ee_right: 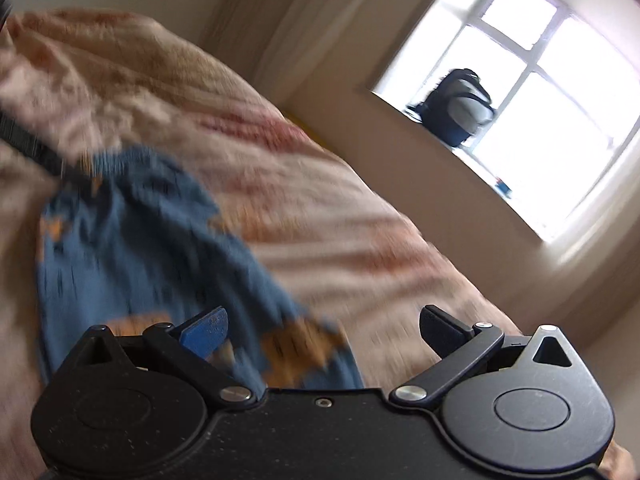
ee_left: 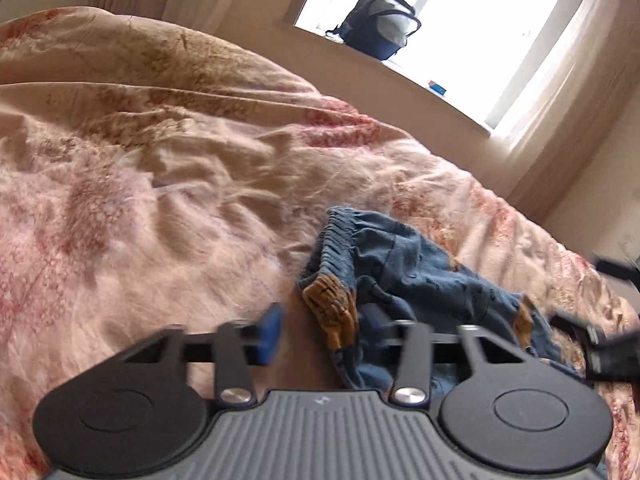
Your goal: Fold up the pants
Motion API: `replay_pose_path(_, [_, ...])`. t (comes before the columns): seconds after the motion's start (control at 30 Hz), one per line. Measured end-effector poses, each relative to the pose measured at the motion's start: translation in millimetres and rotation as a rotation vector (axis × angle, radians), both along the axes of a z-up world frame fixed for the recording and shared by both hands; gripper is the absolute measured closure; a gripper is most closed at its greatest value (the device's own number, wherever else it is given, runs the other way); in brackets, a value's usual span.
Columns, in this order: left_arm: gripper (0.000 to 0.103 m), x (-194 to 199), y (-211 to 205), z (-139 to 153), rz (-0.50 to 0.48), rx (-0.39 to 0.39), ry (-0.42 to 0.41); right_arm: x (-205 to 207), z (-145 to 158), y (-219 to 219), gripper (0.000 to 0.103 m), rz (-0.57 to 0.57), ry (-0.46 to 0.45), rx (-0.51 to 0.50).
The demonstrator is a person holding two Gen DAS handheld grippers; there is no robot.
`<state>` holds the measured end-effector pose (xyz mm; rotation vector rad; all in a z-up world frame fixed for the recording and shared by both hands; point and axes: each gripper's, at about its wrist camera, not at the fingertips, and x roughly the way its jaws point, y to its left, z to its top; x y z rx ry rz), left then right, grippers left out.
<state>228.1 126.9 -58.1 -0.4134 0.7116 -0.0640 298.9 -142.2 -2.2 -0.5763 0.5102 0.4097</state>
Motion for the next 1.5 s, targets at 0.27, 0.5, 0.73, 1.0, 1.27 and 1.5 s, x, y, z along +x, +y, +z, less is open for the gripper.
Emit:
replay_pose_path(0.27, [0.083, 3.6, 2.9, -4.5, -0.022, -0.032, 0.008, 95.4, 1.9, 72.5, 0.035, 0.224, 0.440, 0.167])
replay_pose_path(0.5, [0.085, 9.0, 11.6, -9.8, -0.027, -0.086, 0.003, 115.5, -26.8, 96.7, 0.098, 0.217, 0.503, 0.091])
replay_pose_path(0.73, [0.067, 15.7, 18.1, -18.8, -0.002, -0.141, 0.041, 124.8, -42.5, 88.5, 0.103, 0.128, 0.486, 0.102])
replay_pose_path(1.0, [0.043, 23.8, 27.1, -28.0, -0.005, -0.256, 0.049, 130.6, -44.5, 81.1, 0.097, 0.093, 0.473, 0.157])
replay_pose_path(1.27, [0.055, 26.0, 38.3, -34.2, 0.036, -0.366, 0.066, 112.6, -9.0, 84.0, 0.075, 0.172, 0.413, 0.250])
replay_pose_path(1.5, [0.053, 29.3, 35.6, -34.5, 0.031, -0.354, 0.067, 133.7, -53.2, 95.7, 0.069, 0.091, 0.508, 0.228])
